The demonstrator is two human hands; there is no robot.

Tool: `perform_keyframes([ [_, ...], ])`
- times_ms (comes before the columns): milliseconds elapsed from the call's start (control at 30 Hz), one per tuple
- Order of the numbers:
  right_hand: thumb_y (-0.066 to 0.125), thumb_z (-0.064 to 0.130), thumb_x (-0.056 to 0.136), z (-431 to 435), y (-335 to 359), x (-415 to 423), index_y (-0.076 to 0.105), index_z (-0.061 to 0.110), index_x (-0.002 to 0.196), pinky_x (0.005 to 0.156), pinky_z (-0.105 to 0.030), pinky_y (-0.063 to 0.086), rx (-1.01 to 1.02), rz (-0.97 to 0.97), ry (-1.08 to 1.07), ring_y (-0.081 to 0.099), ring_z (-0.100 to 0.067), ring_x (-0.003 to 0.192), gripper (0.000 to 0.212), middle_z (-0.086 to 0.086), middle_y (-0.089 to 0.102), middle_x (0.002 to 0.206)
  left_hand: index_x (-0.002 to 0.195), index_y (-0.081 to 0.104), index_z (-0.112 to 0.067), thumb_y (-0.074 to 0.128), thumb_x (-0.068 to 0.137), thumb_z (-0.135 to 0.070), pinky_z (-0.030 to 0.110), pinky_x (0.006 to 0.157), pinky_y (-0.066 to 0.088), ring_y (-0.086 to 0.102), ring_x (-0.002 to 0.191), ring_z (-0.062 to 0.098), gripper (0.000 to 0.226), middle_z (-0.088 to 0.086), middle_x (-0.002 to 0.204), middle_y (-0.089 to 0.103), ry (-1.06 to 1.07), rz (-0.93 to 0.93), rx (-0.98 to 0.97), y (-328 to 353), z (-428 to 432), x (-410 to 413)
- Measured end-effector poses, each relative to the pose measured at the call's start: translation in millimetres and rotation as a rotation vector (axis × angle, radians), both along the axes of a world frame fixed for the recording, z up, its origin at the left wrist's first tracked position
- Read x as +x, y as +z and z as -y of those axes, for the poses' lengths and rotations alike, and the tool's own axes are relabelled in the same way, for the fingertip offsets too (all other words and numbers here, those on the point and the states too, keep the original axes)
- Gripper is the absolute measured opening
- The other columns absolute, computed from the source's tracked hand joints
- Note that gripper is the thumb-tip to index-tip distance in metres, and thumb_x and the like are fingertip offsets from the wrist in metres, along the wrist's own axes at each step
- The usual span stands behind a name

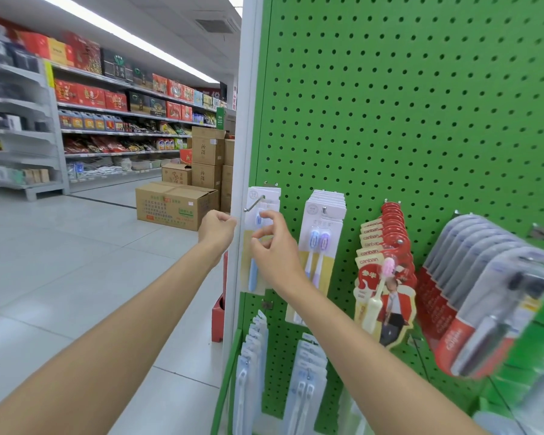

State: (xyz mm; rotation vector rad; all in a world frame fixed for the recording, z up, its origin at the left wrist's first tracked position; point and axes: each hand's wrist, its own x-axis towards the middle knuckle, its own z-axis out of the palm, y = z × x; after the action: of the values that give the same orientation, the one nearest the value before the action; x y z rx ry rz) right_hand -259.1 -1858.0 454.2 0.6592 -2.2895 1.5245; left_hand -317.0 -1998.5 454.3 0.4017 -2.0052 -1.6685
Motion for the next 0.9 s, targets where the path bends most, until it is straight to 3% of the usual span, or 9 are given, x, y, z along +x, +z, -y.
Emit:
perform_keyframes([
  [67,0.048,0.009,0.094,-6,-1,13,0.047,0.024,0.122,0.071,-0.042,0.053,-0.013,0.025,-0.012,0.052,-0.013,0.069,0.032,0.006,0.055,0.093,0.073,0.054,-0.017,0.057,0.087,-0.015,0.032,0.071,0.044,0.053,0.076,0.027,0.014,0.016,0.091,0.067,0.035,0.001,-0.007,1,-8,18],
  [167,0.048,0.012,0.097,-19,-1,30,0.052,0.017,0.108,0.072,-0.041,0.052,-0.022,0.019,-0.071,0.054,-0.014,0.073,0.013,0.004,0.055,0.091,0.072,0.056,-0.016,0.062,0.086,-0.016,0.03,0.07,0.044,0.052,0.073,0.022,0.015,0.003,0.071,0.058,-0.023,0.0,-0.007,2,-25,40],
  [267,0.048,0.011,0.097,-37,0,41,0.052,0.015,0.1,0.066,-0.03,0.044,-0.07,-0.003,-0.142,0.052,-0.01,0.071,0.007,0.005,0.055,0.085,0.076,0.062,-0.011,0.062,0.088,-0.011,0.032,0.071,0.052,0.059,0.075,0.021,0.013,0.006,0.074,0.064,-0.172,0.0,-0.048,4,-51,57],
  [333,0.048,0.009,0.096,-48,1,45,0.052,0.016,0.096,0.065,-0.029,0.044,-0.128,-0.019,-0.209,0.05,-0.008,0.068,0.008,0.006,0.054,0.082,0.092,0.069,-0.009,0.058,0.09,-0.009,0.037,0.081,0.057,0.063,0.079,0.021,0.01,0.008,0.084,0.068,-0.239,-0.018,-0.111,8,-70,63],
  [400,0.047,0.008,0.094,-58,4,46,0.05,0.018,0.095,0.067,-0.031,0.044,-0.184,-0.066,-0.282,0.051,-0.012,0.074,0.011,0.002,0.056,0.087,0.113,0.066,-0.011,0.055,0.093,-0.011,0.04,0.092,0.055,0.065,0.091,0.021,0.023,0.008,0.103,0.068,-0.246,-0.054,-0.19,15,-87,63],
  [500,0.046,0.003,0.092,-70,14,44,0.047,0.018,0.108,0.076,-0.022,0.04,-0.215,-0.099,-0.328,0.05,-0.012,0.091,0.022,-0.001,0.05,0.111,0.127,0.058,-0.014,0.053,0.097,-0.017,0.041,0.099,0.049,0.061,0.108,0.024,0.03,0.006,0.12,0.063,-0.207,-0.1,-0.239,29,-104,60],
  [667,0.046,0.006,0.096,-80,22,35,0.034,0.015,0.139,0.084,-0.022,0.034,-0.092,0.007,-0.299,0.042,-0.004,0.098,0.046,-0.001,0.034,0.143,0.116,0.061,-0.008,0.051,0.099,-0.016,0.026,0.083,0.041,0.054,0.096,0.017,0.022,0.001,0.103,0.059,-0.169,-0.148,-0.226,37,-118,51],
  [767,0.048,0.005,0.094,-80,20,31,0.033,0.013,0.14,0.094,-0.027,0.04,-0.128,0.033,-0.308,0.043,-0.01,0.114,0.049,-0.003,0.038,0.143,0.105,0.06,-0.01,0.053,0.099,-0.018,0.025,0.072,0.04,0.054,0.087,0.016,0.012,-0.001,0.093,0.06,-0.152,-0.178,-0.193,32,-118,46],
  [900,0.05,0.005,0.09,-76,18,30,0.032,0.017,0.141,0.098,-0.048,0.047,-0.195,0.022,-0.331,0.055,-0.027,0.117,0.055,-0.002,0.046,0.137,0.099,0.058,-0.009,0.051,0.101,-0.016,0.027,0.072,0.055,0.055,0.08,0.016,0.01,0.0,0.084,0.056,-0.218,-0.202,-0.042,28,-114,43],
])
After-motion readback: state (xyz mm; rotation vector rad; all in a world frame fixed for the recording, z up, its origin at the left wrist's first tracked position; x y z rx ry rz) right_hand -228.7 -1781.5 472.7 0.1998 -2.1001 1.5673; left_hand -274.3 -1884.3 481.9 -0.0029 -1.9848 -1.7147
